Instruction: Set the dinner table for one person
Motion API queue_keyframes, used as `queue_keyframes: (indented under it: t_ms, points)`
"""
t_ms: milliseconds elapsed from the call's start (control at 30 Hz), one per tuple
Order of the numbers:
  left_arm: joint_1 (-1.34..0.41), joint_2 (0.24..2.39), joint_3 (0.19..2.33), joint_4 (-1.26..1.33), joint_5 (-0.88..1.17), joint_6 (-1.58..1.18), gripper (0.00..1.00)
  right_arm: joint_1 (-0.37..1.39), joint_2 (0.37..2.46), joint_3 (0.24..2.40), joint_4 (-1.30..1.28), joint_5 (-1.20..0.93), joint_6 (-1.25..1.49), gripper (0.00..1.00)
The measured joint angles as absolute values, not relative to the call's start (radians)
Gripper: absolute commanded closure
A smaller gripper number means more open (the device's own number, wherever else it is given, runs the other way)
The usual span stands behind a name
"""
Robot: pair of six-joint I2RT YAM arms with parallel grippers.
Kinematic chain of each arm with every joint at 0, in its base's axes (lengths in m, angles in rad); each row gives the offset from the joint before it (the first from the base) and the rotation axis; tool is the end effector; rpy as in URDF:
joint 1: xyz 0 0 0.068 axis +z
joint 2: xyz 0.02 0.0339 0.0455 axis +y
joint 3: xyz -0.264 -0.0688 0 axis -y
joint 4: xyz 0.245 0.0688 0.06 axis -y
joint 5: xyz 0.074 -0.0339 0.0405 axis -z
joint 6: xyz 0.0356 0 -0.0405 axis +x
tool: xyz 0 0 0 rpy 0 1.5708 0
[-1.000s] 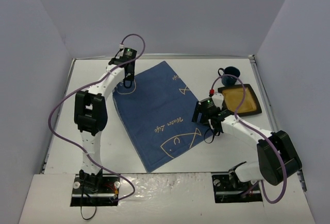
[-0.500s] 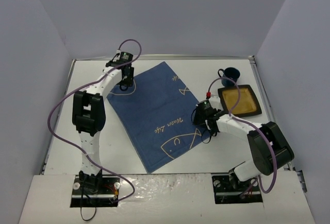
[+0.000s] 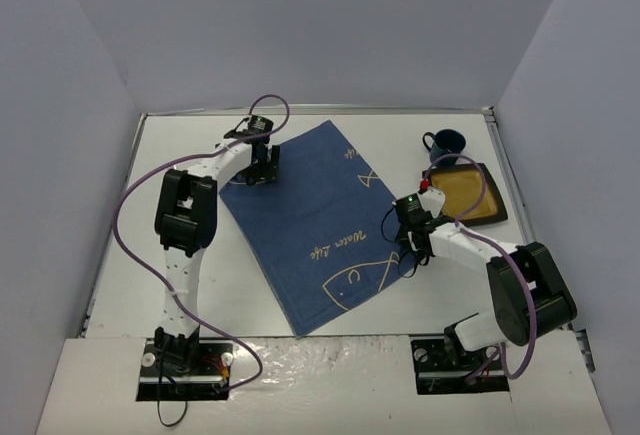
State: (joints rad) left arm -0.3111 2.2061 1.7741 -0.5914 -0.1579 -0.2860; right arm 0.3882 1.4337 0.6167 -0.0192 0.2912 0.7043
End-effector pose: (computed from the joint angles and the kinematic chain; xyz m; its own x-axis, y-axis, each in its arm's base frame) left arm 0.4597 -0.1419 0.1847 -0.8432 -0.0215 -0.5372 -0.0141 0.9997 -0.0180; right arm 0.2517 0.0919 0.1572 -0.6429 0.4072 -0.6488 0.3042 0.9131 0.2716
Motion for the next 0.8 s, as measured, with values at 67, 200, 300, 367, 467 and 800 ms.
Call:
queue_keyframes:
  t_ms: [67,200,300,367,467,800]
  points:
    - [-0.310,2.199,1.756,-0.578,-0.154,-0.323,0.14,0.354,1.431,0.620,-0.037,0.289,0.699,1.00]
    - [-0.305,2.167,1.690,-0.545,-0.150,-0.409,0.15,0.276,1.439,0.642,-0.068,0.273,0.663,1.00]
    - [-0.300,2.135,1.627,-0.509,-0.141,-0.469,0.16,0.209,1.480,0.693,-0.088,0.268,0.626,1.00]
    - [-0.295,2.123,1.603,-0.492,-0.131,-0.500,0.16,0.192,1.511,0.729,-0.090,0.267,0.602,1.00]
    - [-0.270,2.106,1.568,-0.463,-0.117,-0.531,0.16,0.183,1.558,0.777,-0.101,0.265,0.568,0.85]
    - [-0.213,2.076,1.567,-0.498,-0.093,-0.507,0.13,0.210,1.581,0.851,-0.142,0.216,0.489,0.23]
